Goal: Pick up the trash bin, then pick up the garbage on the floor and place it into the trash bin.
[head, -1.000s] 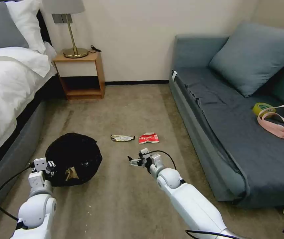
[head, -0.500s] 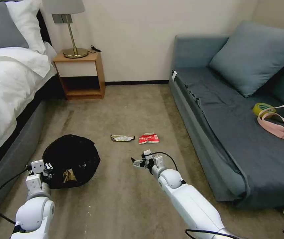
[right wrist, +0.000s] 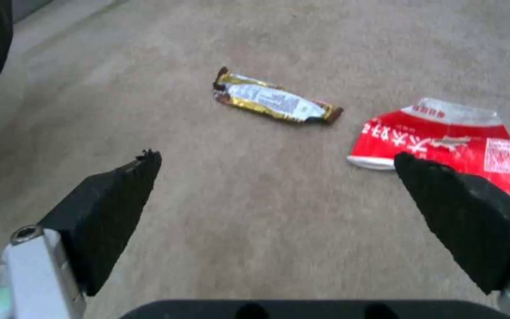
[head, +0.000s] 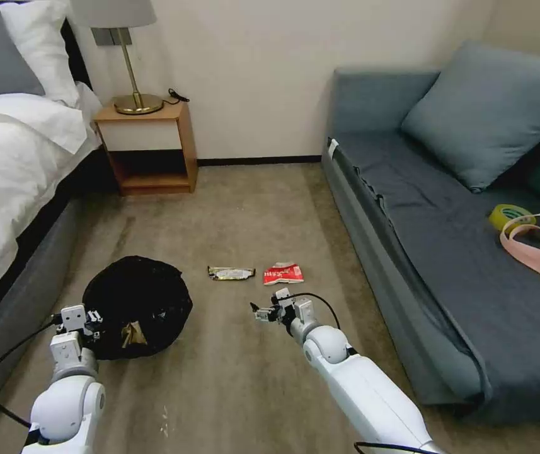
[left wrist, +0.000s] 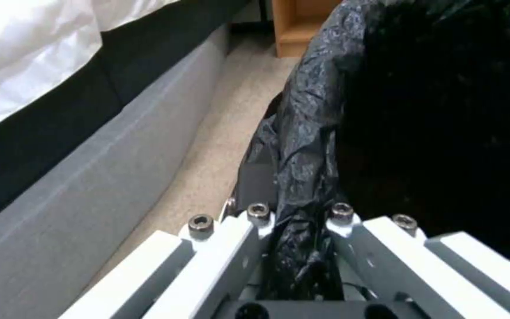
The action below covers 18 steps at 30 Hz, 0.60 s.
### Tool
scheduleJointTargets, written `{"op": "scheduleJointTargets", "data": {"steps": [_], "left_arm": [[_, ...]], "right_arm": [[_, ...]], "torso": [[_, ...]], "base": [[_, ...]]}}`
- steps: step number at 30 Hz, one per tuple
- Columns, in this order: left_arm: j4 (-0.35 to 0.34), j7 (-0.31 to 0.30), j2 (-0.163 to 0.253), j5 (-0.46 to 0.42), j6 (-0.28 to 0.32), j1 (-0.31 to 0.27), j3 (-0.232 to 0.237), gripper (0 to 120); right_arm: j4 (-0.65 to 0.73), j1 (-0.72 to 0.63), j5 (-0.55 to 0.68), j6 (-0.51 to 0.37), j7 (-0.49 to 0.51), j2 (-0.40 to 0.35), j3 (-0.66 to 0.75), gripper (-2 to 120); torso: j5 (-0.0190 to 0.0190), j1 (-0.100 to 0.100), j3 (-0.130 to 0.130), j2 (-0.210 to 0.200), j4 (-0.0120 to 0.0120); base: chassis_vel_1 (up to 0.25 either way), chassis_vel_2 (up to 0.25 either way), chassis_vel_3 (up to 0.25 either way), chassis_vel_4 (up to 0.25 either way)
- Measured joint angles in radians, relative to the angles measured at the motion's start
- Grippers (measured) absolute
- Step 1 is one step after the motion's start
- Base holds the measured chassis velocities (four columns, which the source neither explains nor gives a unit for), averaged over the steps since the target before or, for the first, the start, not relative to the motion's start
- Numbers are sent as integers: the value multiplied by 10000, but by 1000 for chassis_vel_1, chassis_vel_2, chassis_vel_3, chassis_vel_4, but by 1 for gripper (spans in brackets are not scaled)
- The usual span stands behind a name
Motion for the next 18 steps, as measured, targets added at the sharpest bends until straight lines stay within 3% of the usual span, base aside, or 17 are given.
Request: {"op": "scheduleJointTargets", "data": {"steps": [18], "left_arm": [[29, 6, -115, 24, -93, 0, 127, 2]], "right_arm": [[-165, 115, -554, 22, -36, 279, -158, 100]], "torso": [[1, 0, 0, -1, 0]], "base": [[-133, 133, 131, -136]]}}
